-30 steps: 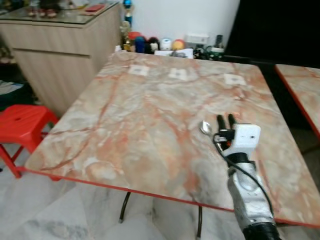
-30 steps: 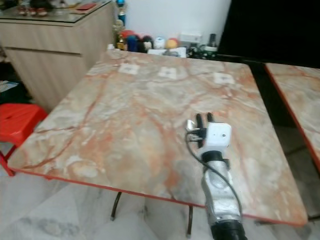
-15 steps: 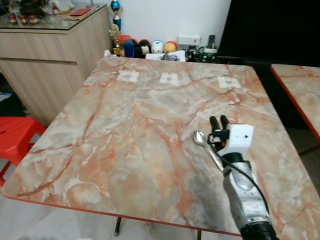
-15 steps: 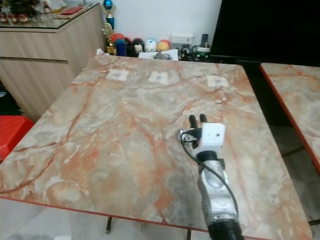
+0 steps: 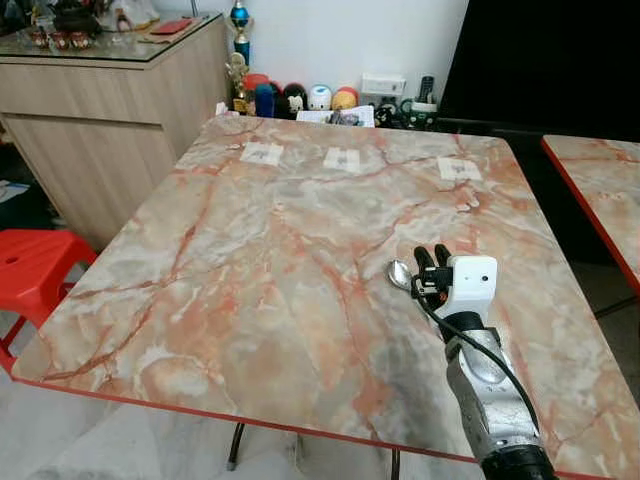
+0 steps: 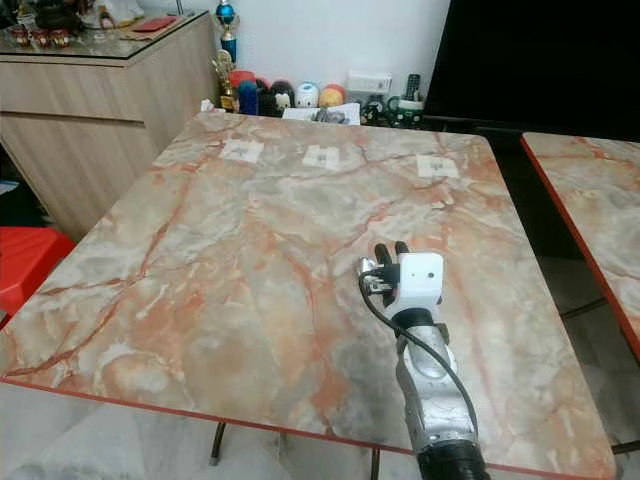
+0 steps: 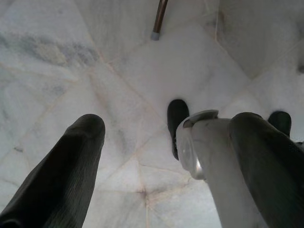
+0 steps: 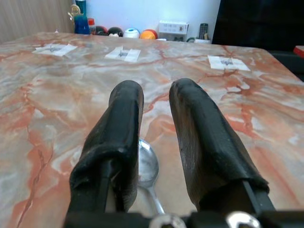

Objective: Setting the table

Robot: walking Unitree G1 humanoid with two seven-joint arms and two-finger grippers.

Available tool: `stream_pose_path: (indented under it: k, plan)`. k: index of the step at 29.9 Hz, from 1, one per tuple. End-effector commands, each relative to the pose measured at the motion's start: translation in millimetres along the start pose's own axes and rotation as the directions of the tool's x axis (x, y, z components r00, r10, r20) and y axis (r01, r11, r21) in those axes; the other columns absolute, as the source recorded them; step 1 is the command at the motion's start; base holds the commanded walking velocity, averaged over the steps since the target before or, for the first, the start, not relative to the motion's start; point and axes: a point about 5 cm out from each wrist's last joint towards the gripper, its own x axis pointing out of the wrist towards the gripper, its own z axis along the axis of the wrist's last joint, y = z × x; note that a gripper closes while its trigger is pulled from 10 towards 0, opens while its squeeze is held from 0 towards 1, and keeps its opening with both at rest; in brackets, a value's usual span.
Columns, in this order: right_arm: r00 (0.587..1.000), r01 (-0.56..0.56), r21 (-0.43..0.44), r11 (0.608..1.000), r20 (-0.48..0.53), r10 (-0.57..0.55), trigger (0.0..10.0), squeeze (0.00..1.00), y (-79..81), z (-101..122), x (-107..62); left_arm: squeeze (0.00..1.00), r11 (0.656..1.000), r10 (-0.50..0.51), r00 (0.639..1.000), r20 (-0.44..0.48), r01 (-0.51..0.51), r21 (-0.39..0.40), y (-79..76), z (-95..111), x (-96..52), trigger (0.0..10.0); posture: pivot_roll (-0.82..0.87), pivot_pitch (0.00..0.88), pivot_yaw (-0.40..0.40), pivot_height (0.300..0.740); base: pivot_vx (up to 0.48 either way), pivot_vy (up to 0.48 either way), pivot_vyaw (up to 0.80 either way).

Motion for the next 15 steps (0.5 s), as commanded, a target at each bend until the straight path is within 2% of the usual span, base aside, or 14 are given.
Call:
stream_pose_path:
  k: [1, 4, 8, 10, 15]
  plan:
    - [1.0, -0.015, -0.006, 1.0, 0.011, 0.015, 10.0, 0.0, 2.0, 3.8, 1.4, 0.0, 1.0, -0.001, 1.0, -0.022, 0.001, 0.003, -1.1, -5.7, -1.1, 10.0, 0.02, 0.096, -0.029, 0.74, 0.244, 0.0, 0.0]
    - [1.0, -0.025, -0.016, 1.0, 0.017, 0.026, 10.0, 0.0, 3.6, 4.1, 0.7, 0.0, 1.0, -0.001, 1.0, -0.022, 0.001, 0.003, -1.3, -5.8, -1.1, 10.0, 0.02, 0.097, -0.029, 0.74, 0.251, 0.0, 0.0]
    - [1.0, -0.023, -0.015, 1.0, 0.02, 0.023, 10.0, 0.0, 3.6, 4.4, 0.2, 0.0, 1.0, -0.002, 1.0, -0.024, 0.002, 0.004, -1.4, -6.6, -1.3, 10.0, 0.02, 0.096, -0.03, 0.74, 0.258, 0.0, 0.59]
    - [1.0, -0.022, -0.011, 1.0, 0.022, 0.022, 10.0, 0.0, 3.5, 4.6, 0.2, 0.0, 1.0, -0.003, 1.0, -0.025, 0.003, 0.004, -1.5, -6.8, -1.4, 10.0, 0.02, 0.096, -0.03, 0.74, 0.262, 0.0, 0.0]
    - [1.0, 0.009, -0.003, 1.0, 0.025, -0.009, 10.0, 0.0, -1.0, 4.7, -0.7, 0.0, 1.0, -0.002, 1.0, -0.027, 0.002, 0.009, -1.5, -7.2, -1.4, 10.0, 0.02, 0.093, -0.029, 0.74, 0.0, 0.0, 0.0]
